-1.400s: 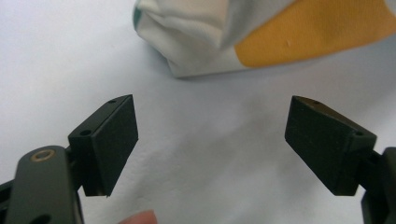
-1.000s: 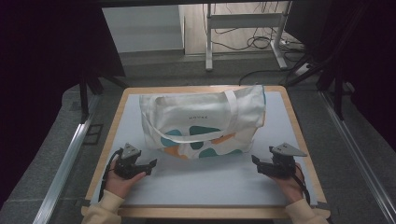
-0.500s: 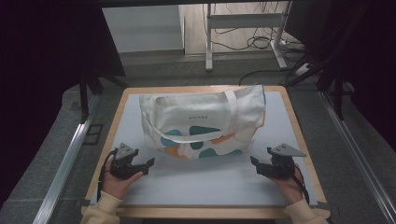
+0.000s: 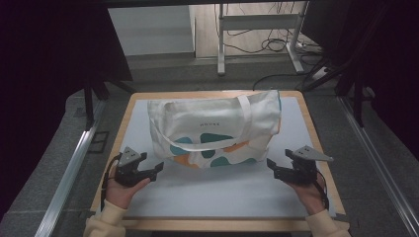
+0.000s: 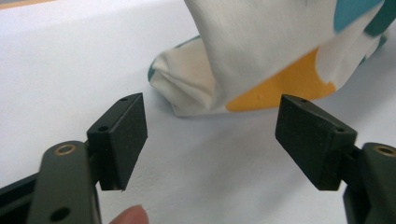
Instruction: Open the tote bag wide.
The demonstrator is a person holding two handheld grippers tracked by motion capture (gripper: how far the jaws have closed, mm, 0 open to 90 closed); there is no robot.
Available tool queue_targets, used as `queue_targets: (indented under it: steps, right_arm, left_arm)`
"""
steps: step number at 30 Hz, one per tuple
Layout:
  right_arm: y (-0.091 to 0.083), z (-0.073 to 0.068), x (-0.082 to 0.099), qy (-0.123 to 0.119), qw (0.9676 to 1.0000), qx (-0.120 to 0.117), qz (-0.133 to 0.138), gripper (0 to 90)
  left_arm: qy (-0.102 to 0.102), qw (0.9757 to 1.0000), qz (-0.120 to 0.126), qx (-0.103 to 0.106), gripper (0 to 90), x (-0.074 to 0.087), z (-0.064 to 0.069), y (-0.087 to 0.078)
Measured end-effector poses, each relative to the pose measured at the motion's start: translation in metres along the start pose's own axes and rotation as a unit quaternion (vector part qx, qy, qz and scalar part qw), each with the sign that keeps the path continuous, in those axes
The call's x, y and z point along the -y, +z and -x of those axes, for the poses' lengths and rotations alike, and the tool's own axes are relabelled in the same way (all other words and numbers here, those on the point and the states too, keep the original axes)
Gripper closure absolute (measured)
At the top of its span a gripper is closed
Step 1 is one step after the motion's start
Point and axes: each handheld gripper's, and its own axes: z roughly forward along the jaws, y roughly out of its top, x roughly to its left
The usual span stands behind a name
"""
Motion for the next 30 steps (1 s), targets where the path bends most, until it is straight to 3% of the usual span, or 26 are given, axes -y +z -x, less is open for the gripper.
queue_targets:
  steps: [1, 3, 10, 24, 26, 30]
  right_arm:
    - [-0.001, 0.001, -0.004, -0.001, 1.0, -0.006, 0.001, 20.4]
    - [-0.002, 0.002, -0.005, -0.001, 1.0, -0.007, 0.004, 20.4]
    - [-0.014, 0.005, -0.021, -0.002, 0.9996, -0.013, 0.025, 21.4]
    - [-0.019, 0.009, -0.051, -0.002, 0.999, -0.012, 0.044, 23.8]
    - [-0.02, 0.012, -0.06, 0.006, 0.9985, -0.02, 0.052, 25.5]
    - [-0.02, 0.015, -0.072, -0.002, 0.998, -0.023, 0.059, 27.8]
  left_arm:
    - [-0.012, 0.9999, 0.007, 0.01, 27.1, -0.005, -0.003, -0.005]
    - [-0.016, 0.9998, 0.008, 0.013, 27.7, -0.008, -0.004, -0.006]
    - [-0.011, 0.9996, 0.015, 0.021, 27.9, -0.02, -0.003, -0.014]
    - [-0.001, 0.9986, 0.04, 0.034, 27.3, -0.045, -0.006, -0.025]
    - [-0.001, 0.9983, 0.047, 0.035, 27.2, -0.05, -0.006, -0.028]
    - [0.0, 0.9981, 0.05, 0.035, 27.2, -0.059, -0.007, -0.03]
